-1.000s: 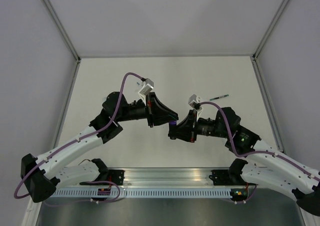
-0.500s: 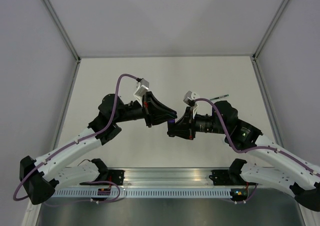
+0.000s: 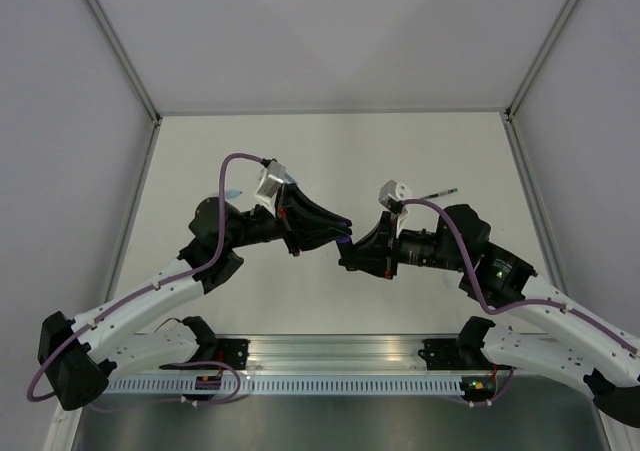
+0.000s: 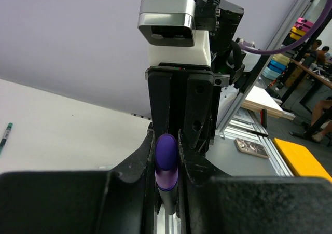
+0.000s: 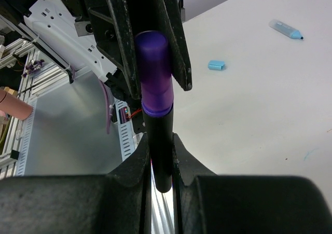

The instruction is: Insert the pens into the pen caps

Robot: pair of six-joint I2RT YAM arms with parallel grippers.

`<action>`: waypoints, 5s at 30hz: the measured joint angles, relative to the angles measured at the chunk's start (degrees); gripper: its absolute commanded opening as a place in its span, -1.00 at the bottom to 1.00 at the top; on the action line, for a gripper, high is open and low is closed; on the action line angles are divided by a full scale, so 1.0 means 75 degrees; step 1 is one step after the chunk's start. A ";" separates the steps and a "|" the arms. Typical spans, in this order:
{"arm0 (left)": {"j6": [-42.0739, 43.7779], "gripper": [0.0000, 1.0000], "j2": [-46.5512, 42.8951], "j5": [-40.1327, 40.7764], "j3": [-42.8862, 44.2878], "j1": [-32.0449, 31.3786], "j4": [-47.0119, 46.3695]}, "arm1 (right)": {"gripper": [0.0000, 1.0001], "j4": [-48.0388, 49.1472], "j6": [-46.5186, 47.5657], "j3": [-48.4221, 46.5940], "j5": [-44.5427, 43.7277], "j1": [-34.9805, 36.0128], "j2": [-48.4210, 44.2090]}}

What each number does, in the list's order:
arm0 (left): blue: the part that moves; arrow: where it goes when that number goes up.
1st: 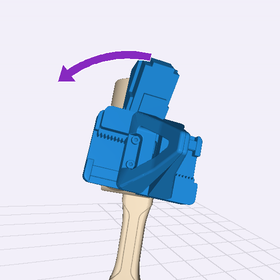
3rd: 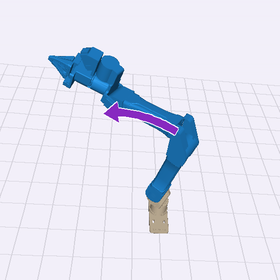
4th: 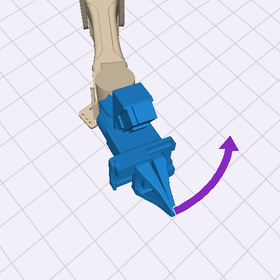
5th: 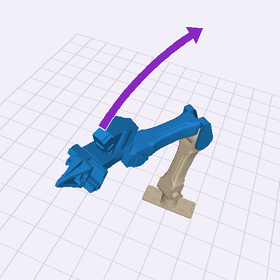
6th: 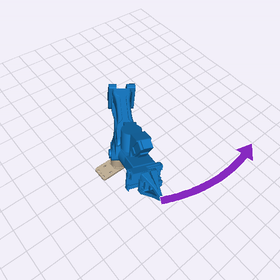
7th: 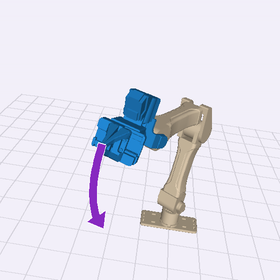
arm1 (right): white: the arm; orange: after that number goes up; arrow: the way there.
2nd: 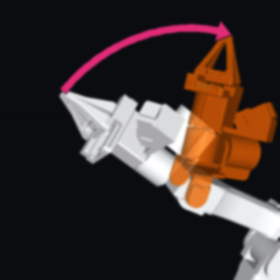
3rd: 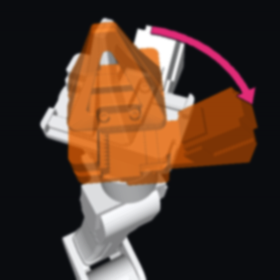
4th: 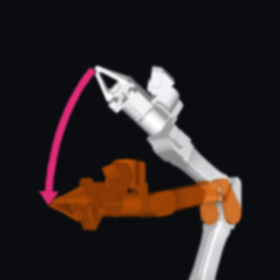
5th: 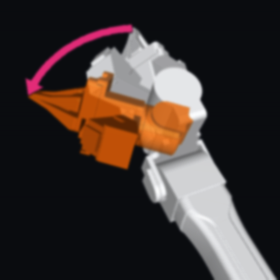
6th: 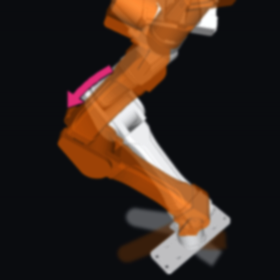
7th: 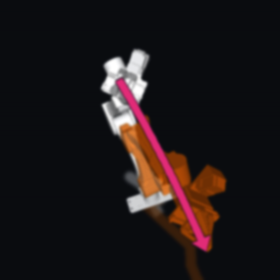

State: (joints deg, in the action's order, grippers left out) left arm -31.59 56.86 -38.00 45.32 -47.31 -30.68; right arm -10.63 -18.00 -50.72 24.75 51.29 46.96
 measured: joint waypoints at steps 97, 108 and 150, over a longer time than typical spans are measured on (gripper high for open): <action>0.1279 0.99 -0.0831 0.8049 -0.0892 0.0347 0.4852 | -0.56 0.0781 -0.2967 -0.0047 -0.2952 -0.1754 0.6344; 0.1373 0.99 -0.0638 0.8067 -0.0906 0.0347 0.4841 | -0.44 0.0411 -0.2940 -0.0105 -0.3483 -0.1754 0.6618; 0.3794 0.77 0.5080 0.5356 0.3966 0.4945 0.7495 | -0.15 0.0393 -0.1649 0.0452 -0.2200 -0.1769 0.2958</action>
State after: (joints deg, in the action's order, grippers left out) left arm -3.14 94.96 2.17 75.07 -10.22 25.54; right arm -7.68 -30.37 -47.33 8.25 38.02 69.14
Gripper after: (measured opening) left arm 0.917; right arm 0.426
